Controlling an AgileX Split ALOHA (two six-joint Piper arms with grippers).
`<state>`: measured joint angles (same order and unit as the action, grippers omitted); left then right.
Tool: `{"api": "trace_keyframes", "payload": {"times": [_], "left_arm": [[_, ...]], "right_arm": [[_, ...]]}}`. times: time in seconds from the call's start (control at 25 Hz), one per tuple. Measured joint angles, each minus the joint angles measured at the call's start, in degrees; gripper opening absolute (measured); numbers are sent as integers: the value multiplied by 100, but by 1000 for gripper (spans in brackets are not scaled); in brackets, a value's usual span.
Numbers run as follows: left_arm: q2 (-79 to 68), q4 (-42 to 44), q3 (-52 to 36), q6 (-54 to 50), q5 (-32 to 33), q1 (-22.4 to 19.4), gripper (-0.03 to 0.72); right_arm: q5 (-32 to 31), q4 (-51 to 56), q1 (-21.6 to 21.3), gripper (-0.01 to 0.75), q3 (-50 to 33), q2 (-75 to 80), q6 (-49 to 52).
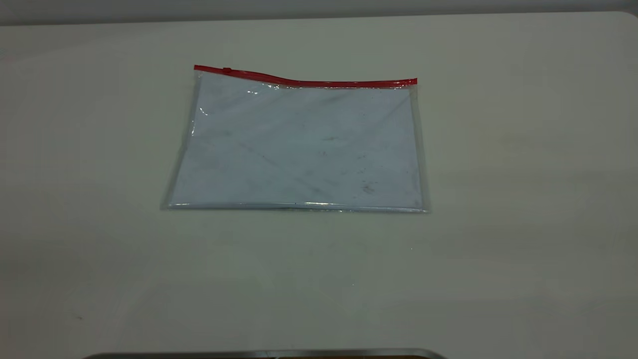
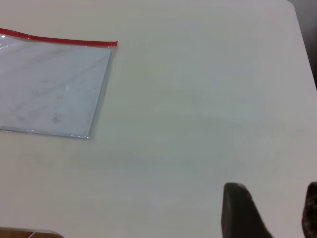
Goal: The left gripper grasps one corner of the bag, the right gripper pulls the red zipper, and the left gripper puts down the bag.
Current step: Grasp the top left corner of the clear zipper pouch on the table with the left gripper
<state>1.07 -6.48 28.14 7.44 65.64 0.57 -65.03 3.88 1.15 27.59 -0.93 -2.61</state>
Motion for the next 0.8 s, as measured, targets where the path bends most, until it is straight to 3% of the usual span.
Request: {"api": "trace_keyframes", "payload": {"times": [0.8], "left_arm": [[0, 0, 0, 0, 0, 0, 465]], "right_arm": [[0, 0, 0, 330, 0, 0, 0]]}}
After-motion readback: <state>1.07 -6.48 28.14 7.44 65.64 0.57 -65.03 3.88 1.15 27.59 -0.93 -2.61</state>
